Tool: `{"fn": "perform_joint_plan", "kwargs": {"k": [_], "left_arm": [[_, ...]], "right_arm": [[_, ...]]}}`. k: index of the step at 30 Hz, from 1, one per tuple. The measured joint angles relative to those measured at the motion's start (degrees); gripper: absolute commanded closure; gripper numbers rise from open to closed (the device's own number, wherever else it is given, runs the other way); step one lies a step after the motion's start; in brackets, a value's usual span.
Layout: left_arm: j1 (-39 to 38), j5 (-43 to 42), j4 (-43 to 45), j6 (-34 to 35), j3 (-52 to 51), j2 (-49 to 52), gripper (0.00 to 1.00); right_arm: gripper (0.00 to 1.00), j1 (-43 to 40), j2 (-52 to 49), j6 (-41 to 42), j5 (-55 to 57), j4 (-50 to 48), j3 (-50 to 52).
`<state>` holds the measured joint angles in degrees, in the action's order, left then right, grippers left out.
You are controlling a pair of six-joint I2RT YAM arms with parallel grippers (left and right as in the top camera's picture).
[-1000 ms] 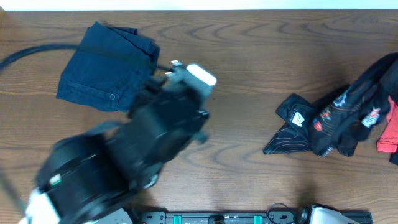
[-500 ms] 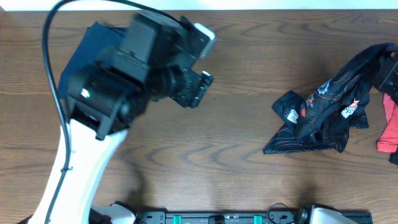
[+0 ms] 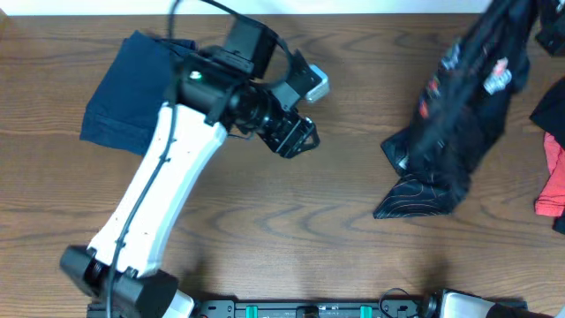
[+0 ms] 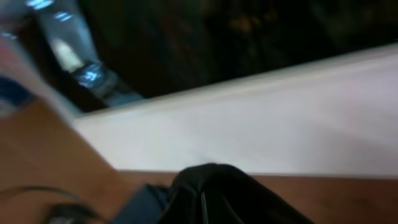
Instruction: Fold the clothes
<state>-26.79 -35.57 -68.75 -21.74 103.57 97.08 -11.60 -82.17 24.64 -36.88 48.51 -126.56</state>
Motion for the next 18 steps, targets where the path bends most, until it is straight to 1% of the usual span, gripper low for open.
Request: {"fn": "perform_joint_plan", "kwargs": {"k": [4,10,18], "left_arm": [[0.0,-3.78,5.86,-0.87,-5.7,0.07,0.36],[-0.28,-9.44,12.11,-1.22,-7.72,0.07,0.35],[-3.96,-10.49,12.7,-1.22,-8.7,0.07,0.36]], "right_arm": [[0.99,1.99,0.11,3.41,-2.93,-3.39,-0.02],[0.99,5.79,0.11,5.31,-3.61,-4.35,-0.02],[0.99,6.97,0.09,8.11,-2.8,-7.91,-0.02]]}}
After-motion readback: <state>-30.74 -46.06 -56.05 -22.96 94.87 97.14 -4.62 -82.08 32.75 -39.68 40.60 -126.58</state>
